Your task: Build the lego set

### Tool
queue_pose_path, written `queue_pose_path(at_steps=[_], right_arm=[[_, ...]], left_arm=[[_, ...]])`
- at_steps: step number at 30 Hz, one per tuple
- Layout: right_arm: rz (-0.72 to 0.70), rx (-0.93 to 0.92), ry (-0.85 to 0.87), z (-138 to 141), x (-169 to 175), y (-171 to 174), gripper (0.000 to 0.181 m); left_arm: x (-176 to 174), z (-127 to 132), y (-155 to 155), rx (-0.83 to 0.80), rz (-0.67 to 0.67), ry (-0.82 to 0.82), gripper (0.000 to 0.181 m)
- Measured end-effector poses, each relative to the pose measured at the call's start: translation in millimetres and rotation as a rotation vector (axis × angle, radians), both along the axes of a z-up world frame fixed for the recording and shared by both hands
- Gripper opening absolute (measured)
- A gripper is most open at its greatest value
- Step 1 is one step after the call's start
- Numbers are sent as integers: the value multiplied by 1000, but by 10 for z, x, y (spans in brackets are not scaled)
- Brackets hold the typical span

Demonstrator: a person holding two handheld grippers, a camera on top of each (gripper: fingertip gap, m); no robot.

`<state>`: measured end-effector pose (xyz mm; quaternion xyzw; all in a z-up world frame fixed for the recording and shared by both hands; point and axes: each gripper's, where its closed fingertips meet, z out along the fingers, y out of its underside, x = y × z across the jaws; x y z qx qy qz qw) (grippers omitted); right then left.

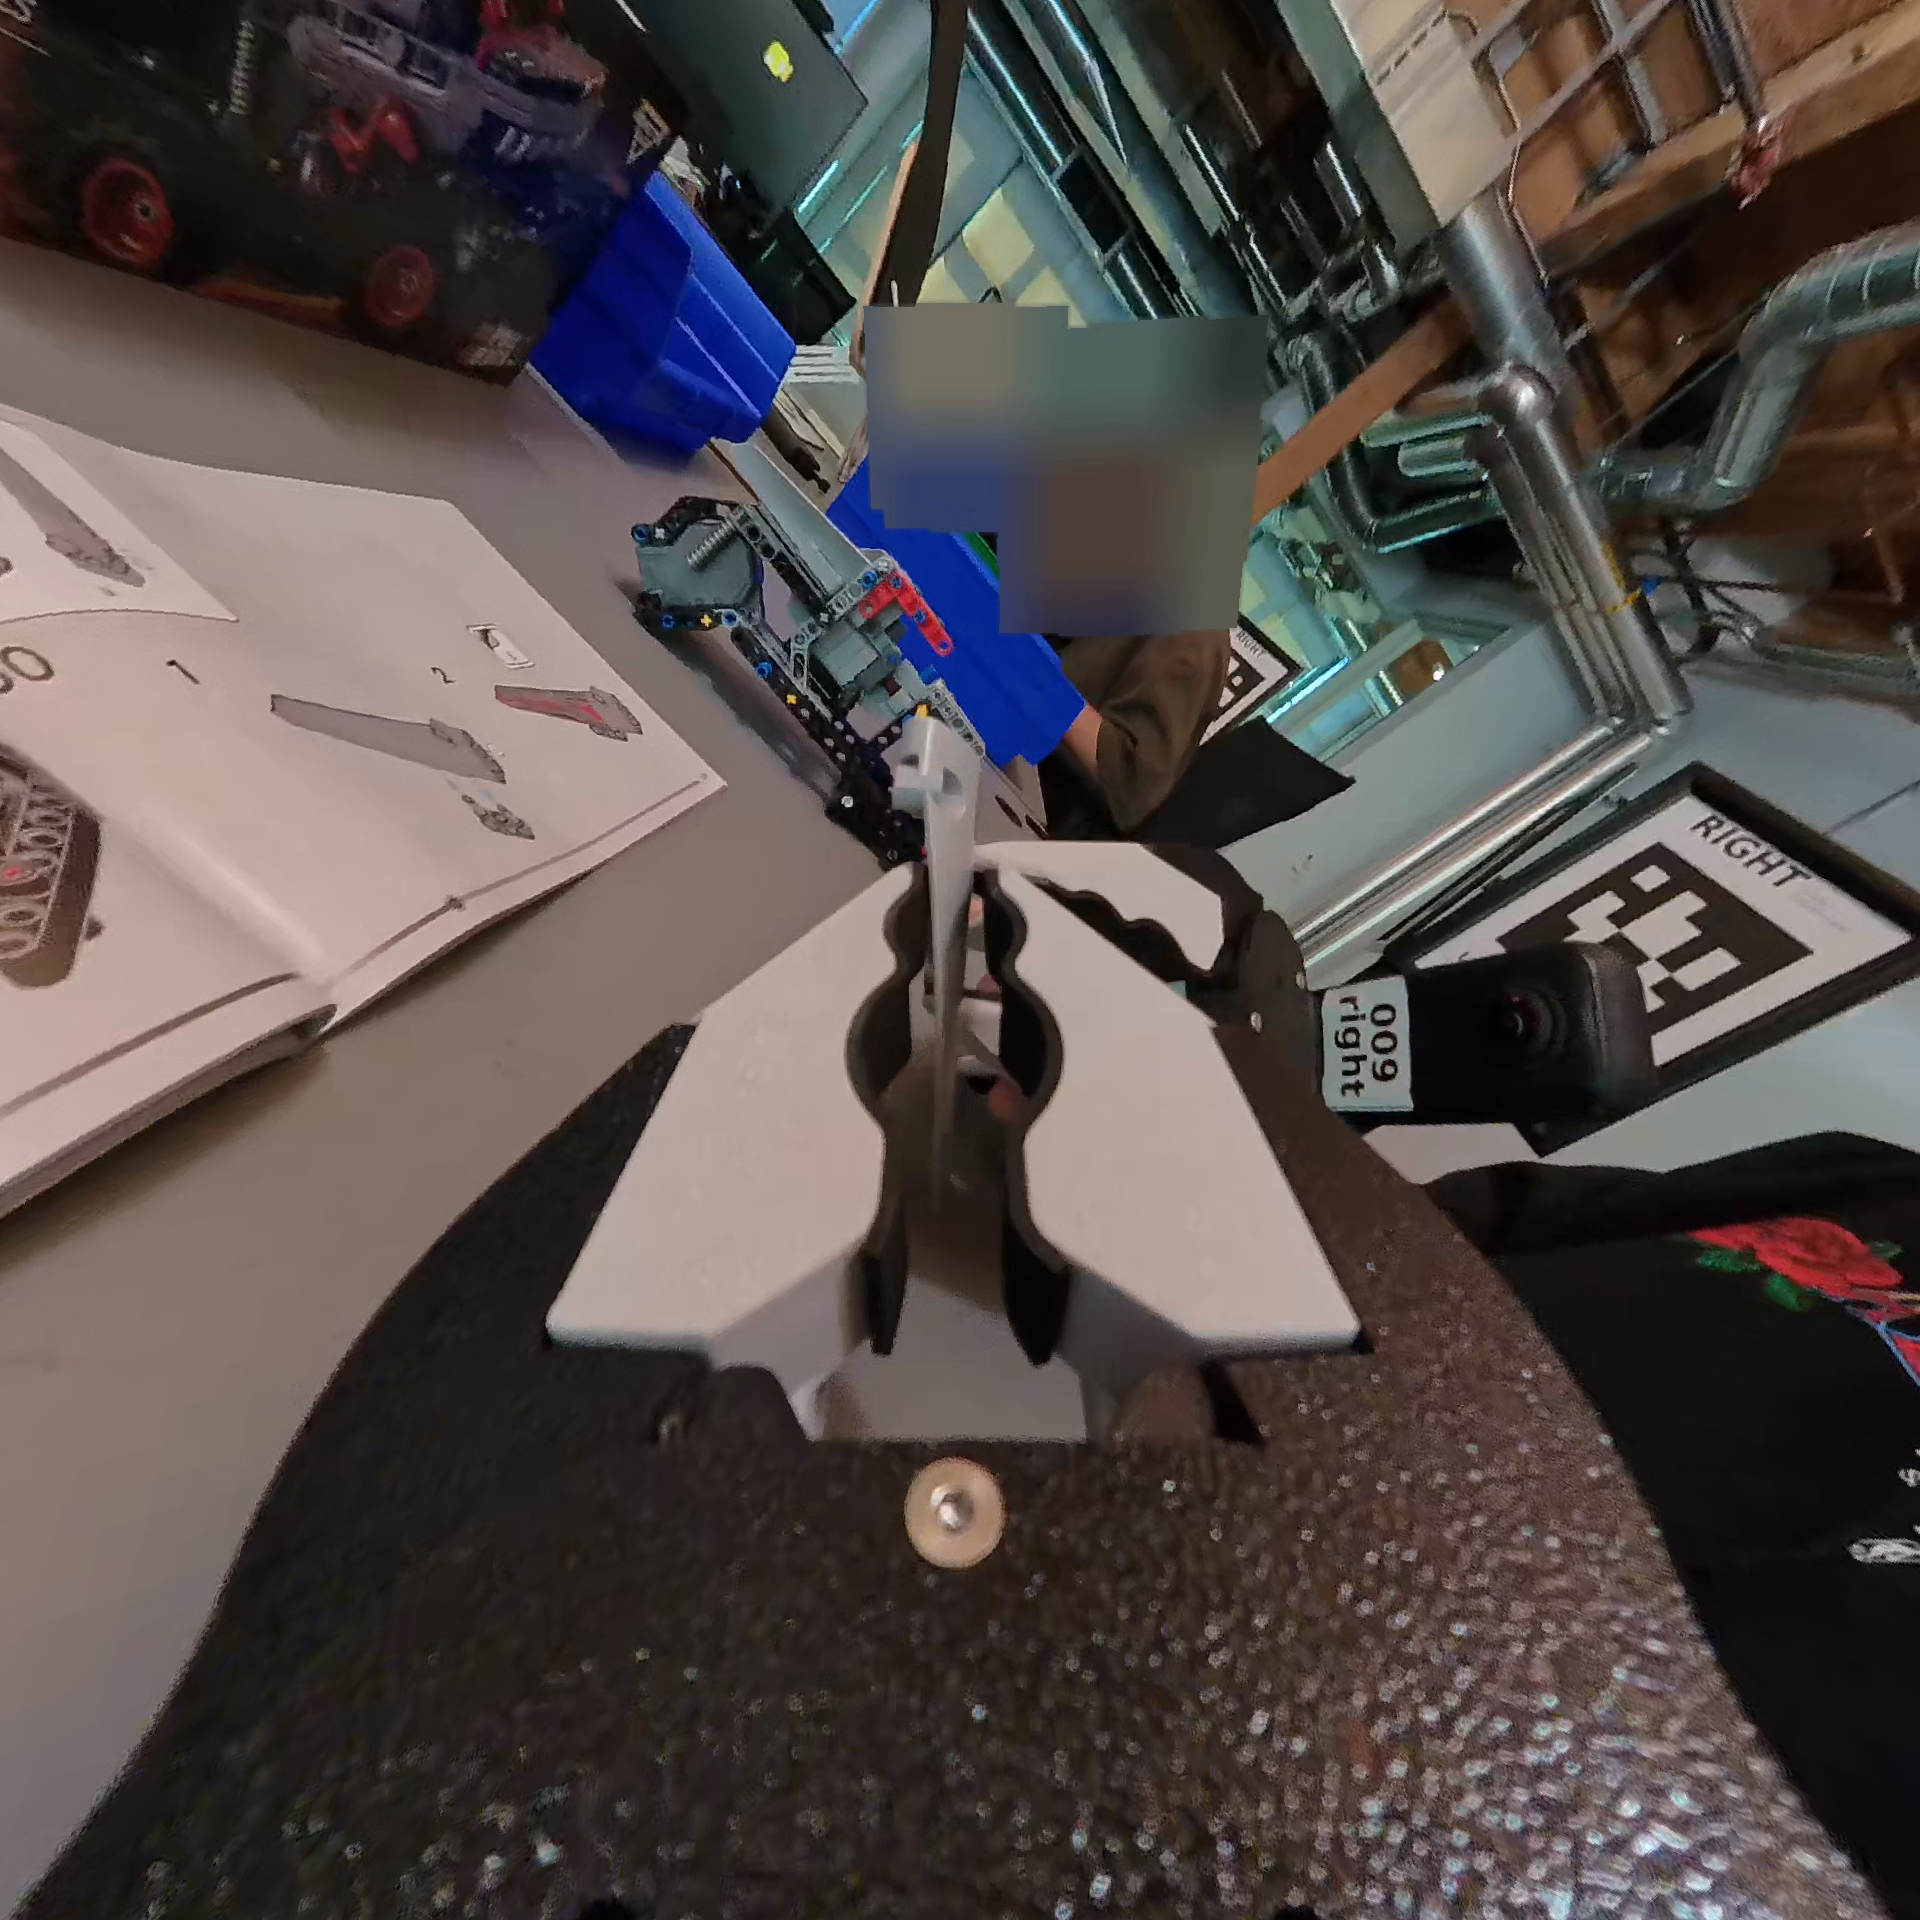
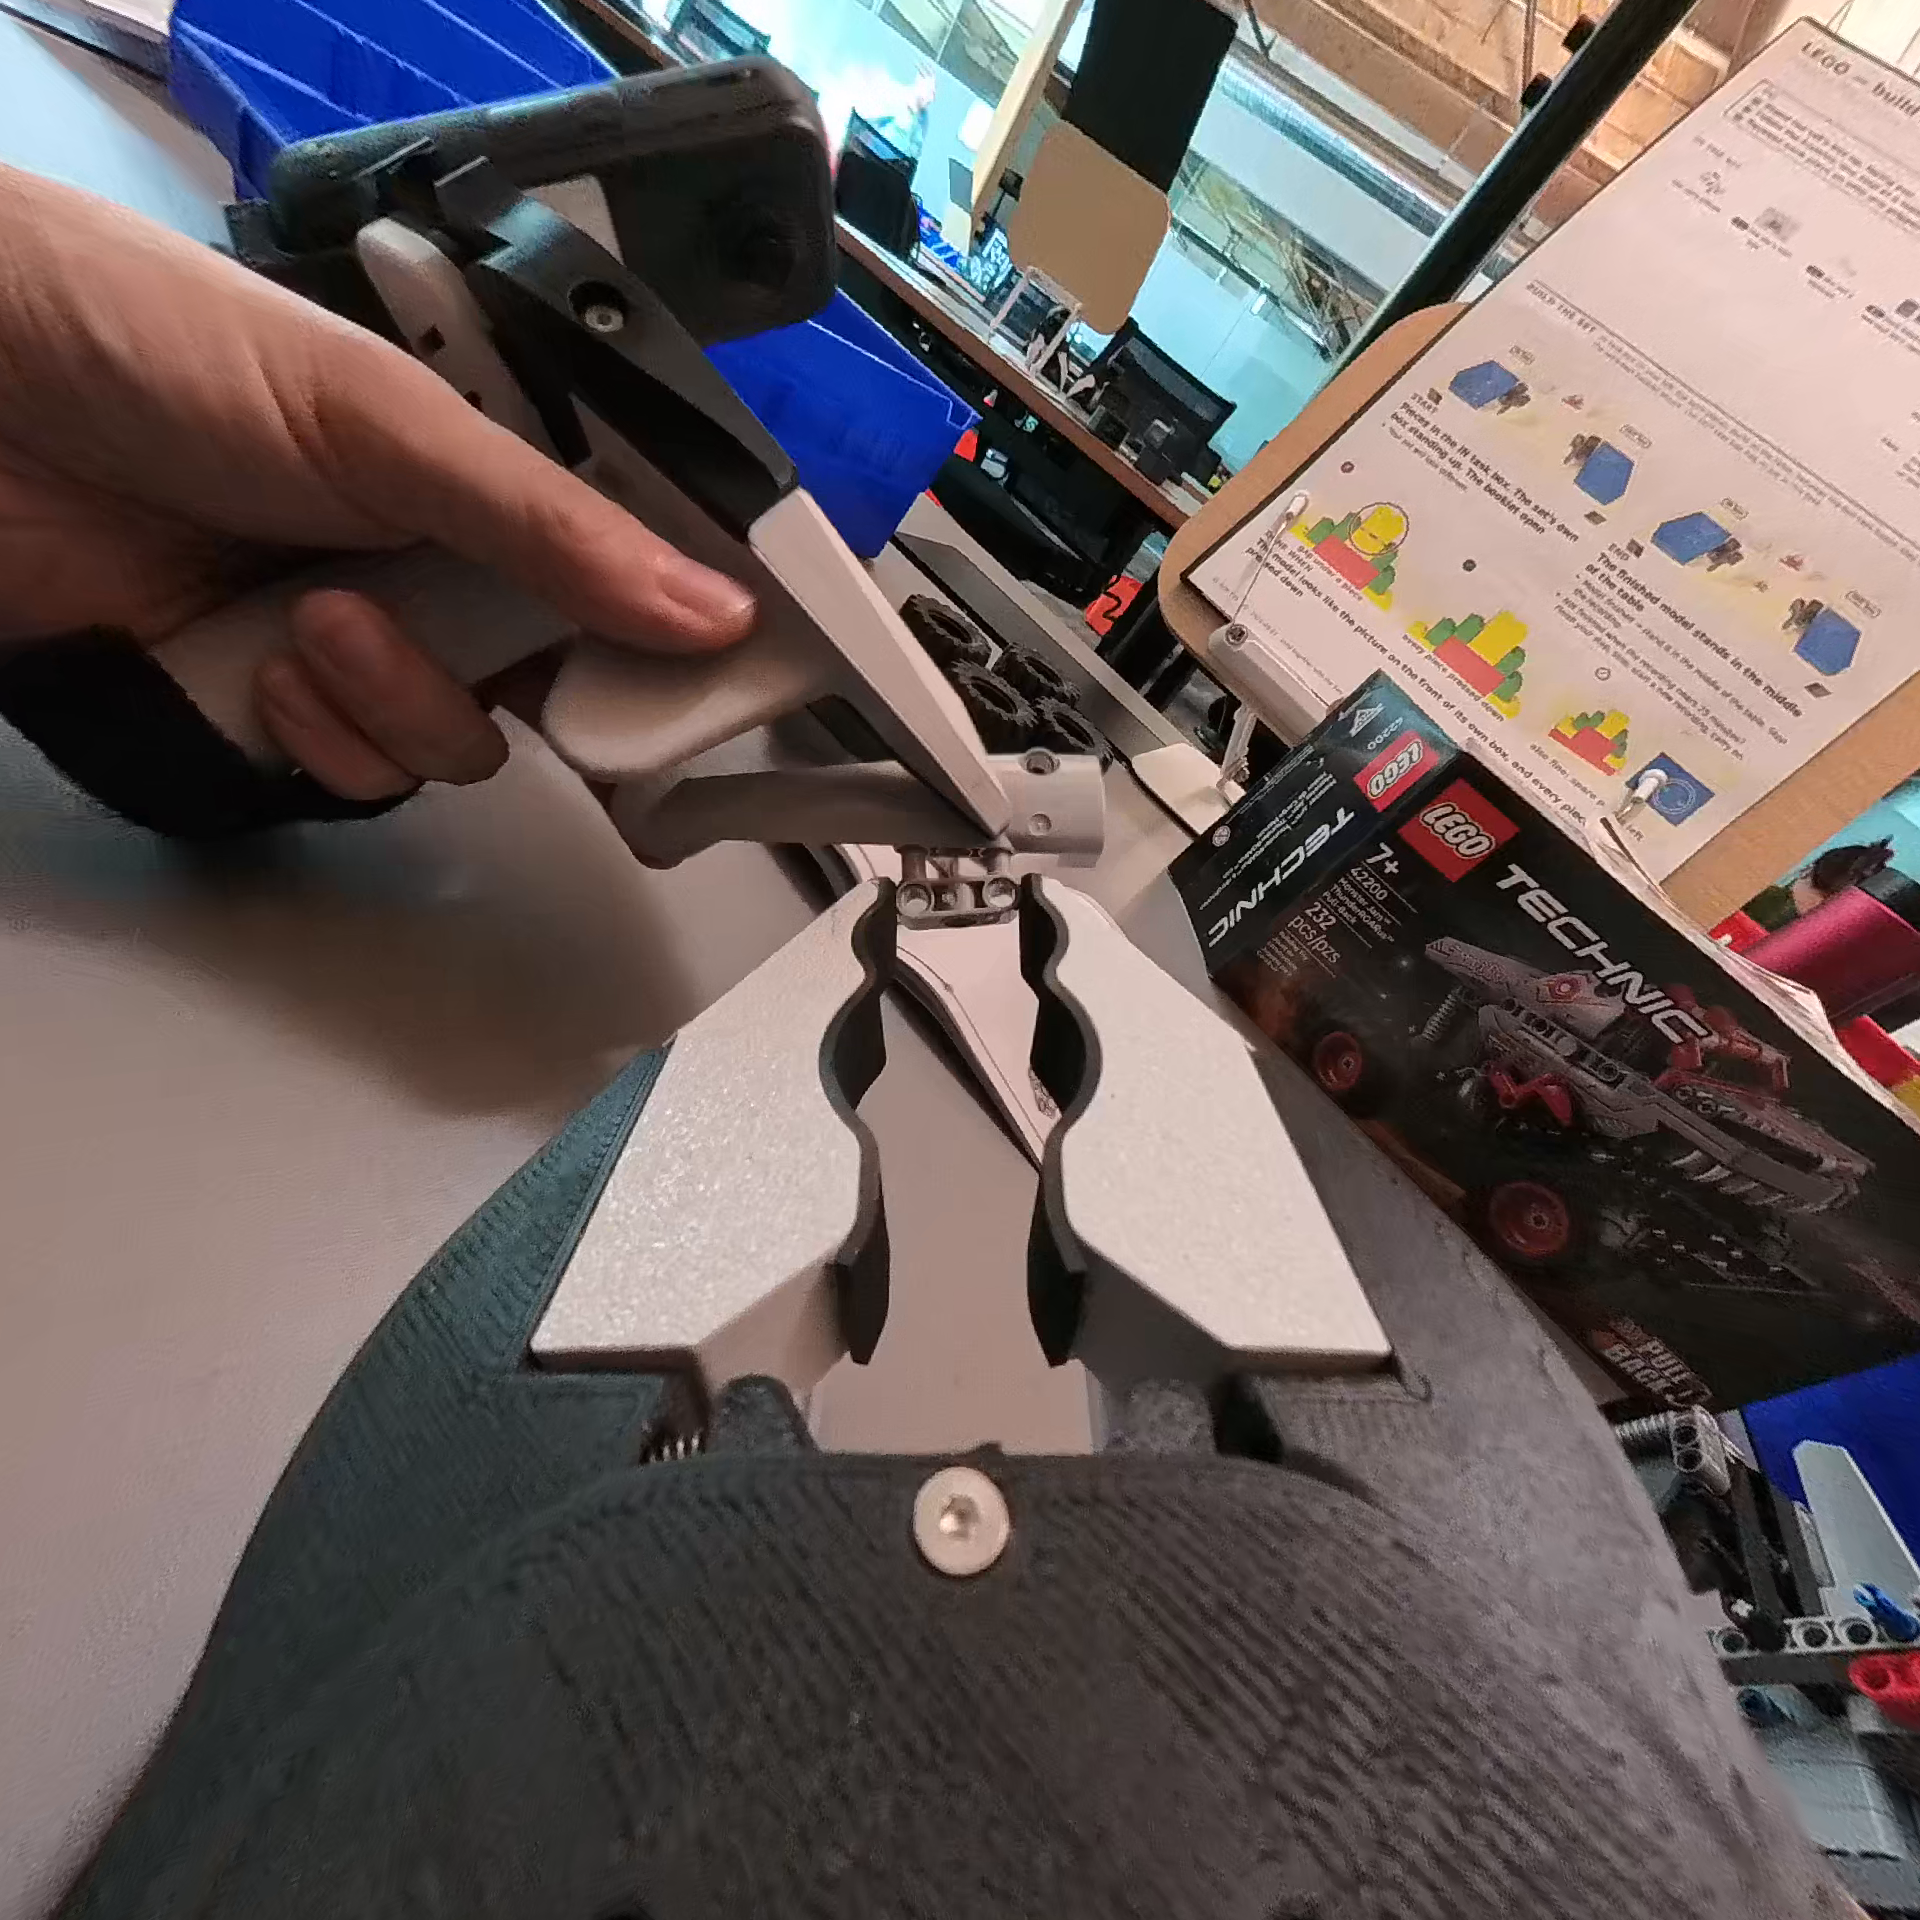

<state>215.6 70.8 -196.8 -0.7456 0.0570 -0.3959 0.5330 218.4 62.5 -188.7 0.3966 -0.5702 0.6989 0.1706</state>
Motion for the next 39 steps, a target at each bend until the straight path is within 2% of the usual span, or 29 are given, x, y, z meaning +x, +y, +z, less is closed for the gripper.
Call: queue_pose_path(at_steps=[6, 13, 15, 23, 28, 33, 39], right_arm=[[27, 1, 6, -26, -24, 5, 23], [83, -41, 6, -91, -88, 40, 23], [99, -63, -2, -117, -111, 64, 23], [122, -106, 27, -195, -141, 107, 23], [72, -123, 58, -238, -82, 87, 22], [8, -87, 109, -217, -3, 48, 22], [30, -132, 90, -266, -11, 68, 21]], left_arm=[[-41, -13, -10, 47, -46, -22, 18], [-130, -133, 177, 211, -126, -50, 10], [-172, -157, 174, 217, -157, -48, 4], [-219, -260, 175, 232, -195, -5, 5], [-170, -309, 156, 295, -147, -52, 5], [-86, -296, 112, 256, -55, -39, 6], [-106, -355, 114, 263, -76, 7, 6]])
